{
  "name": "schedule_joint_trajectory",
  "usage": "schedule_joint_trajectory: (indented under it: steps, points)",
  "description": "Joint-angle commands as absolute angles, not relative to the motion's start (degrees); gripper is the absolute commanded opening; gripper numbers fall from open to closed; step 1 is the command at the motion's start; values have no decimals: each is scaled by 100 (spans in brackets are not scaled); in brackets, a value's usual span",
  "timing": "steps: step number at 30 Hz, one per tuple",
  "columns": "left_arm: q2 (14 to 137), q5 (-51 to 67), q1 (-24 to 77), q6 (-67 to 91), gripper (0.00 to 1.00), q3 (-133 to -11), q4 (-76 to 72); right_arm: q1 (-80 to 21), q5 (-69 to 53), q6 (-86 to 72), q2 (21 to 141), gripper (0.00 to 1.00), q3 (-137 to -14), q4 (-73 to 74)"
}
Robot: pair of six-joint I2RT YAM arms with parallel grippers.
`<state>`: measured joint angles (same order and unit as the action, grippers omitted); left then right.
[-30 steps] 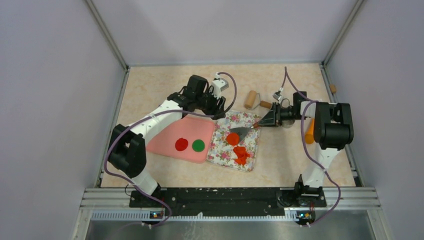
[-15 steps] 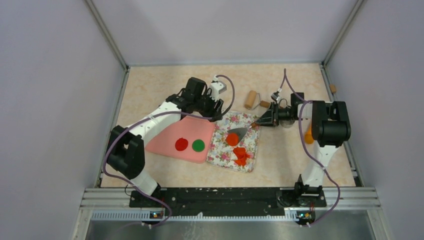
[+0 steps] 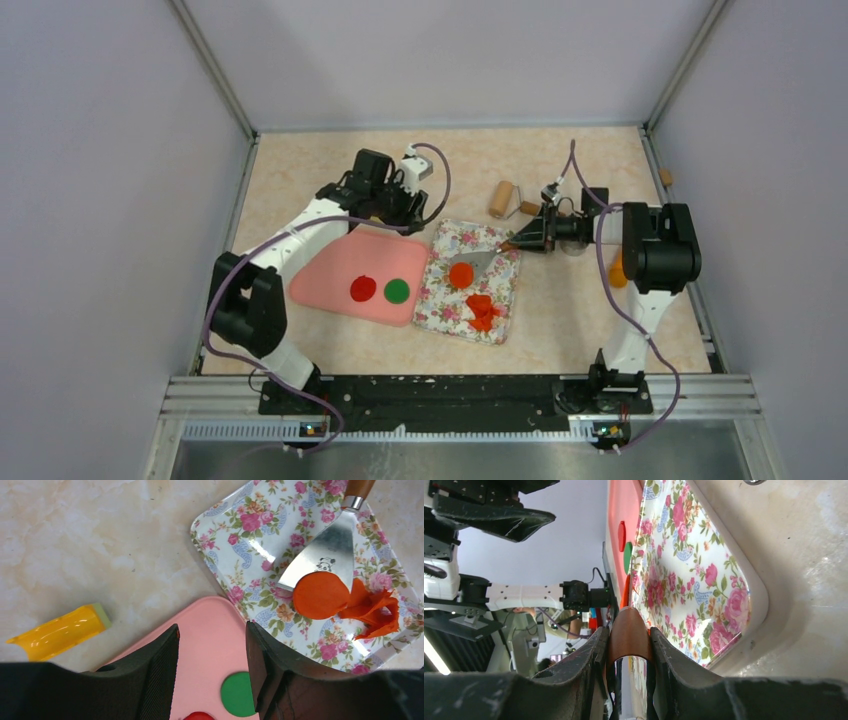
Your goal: Roll out the dumpling wrappers from the dough
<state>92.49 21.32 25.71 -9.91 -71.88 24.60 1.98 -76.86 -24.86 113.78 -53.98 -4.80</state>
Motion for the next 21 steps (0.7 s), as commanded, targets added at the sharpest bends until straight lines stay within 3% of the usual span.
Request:
schedule_joint_trajectory:
  steps: [1,14,16,21]
  points:
    - [9094,2033,2377,-1245,55,-7255,2423,149,-8164,-2699,11081,0,-5467,-634]
    - [8275,1747,1606,-1511,55,-6858,2975,-522,-8107,-3201,11025,0,-7026,-233]
    - [8149,1719,1528,-1498,55,-6717,2988,-708,-8069,-3927,11128,0,-7125,-1018]
    - [7826,1654,1401,-1336,55,-6459,2988,-1215,-7790,-6780,11565,0,-7052,-4554]
